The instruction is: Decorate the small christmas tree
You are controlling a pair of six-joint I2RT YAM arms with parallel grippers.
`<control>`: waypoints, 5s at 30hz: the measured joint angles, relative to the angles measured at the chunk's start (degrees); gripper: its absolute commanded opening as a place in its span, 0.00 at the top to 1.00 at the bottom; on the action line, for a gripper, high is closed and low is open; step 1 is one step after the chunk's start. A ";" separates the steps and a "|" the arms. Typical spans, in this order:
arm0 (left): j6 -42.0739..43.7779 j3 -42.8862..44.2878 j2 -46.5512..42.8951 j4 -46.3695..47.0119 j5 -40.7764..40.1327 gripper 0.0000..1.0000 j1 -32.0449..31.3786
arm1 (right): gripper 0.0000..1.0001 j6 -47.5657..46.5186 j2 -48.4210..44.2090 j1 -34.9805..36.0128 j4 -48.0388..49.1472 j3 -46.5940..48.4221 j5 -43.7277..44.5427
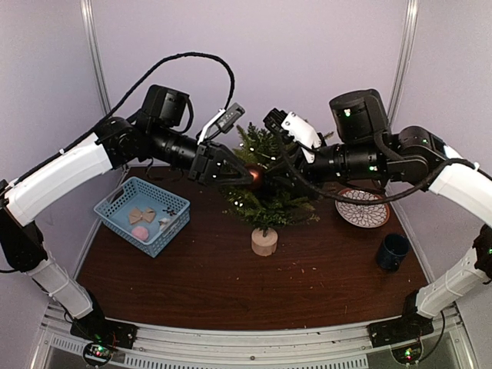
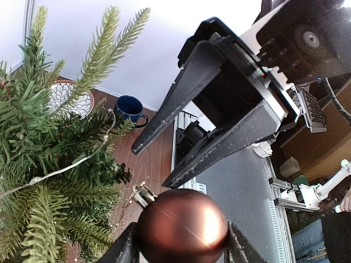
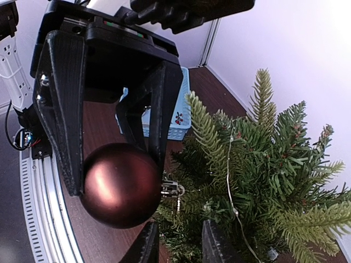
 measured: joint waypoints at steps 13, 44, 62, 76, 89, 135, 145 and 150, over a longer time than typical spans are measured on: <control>-0.33 -1.09 0.00 0.46 -0.85 0.81 1.55 | 0.78 -0.17 2.71 -0.31 0.55 0.92 2.43; -2.12 -3.19 0.09 4.63 3.21 0.81 1.86 | 0.68 -0.09 1.95 -0.37 0.42 1.64 4.42; -2.12 -2.97 1.38 4.79 3.08 0.82 2.49 | 0.64 -0.11 1.46 -0.44 0.35 1.64 4.98; -2.29 -2.97 1.38 4.94 3.08 0.82 2.51 | 0.80 -0.11 3.76 -0.59 -0.04 1.66 5.33; -2.29 -2.99 1.38 5.18 2.86 0.81 2.54 | 0.81 -0.07 3.93 -0.59 -0.68 1.99 6.67; -1.64 -7.98 -0.57 3.80 -1.31 0.37 3.41 | 0.68 0.13 4.70 -0.59 -2.38 2.64 7.39; -1.14 -9.99 -2.84 3.85 -2.23 0.28 3.41 | 0.66 0.11 3.67 -0.59 -2.38 2.01 6.86; -1.07 -11.54 -3.65 3.89 -3.02 0.28 3.41 | 0.65 0.11 2.97 -0.59 -2.43 1.42 6.62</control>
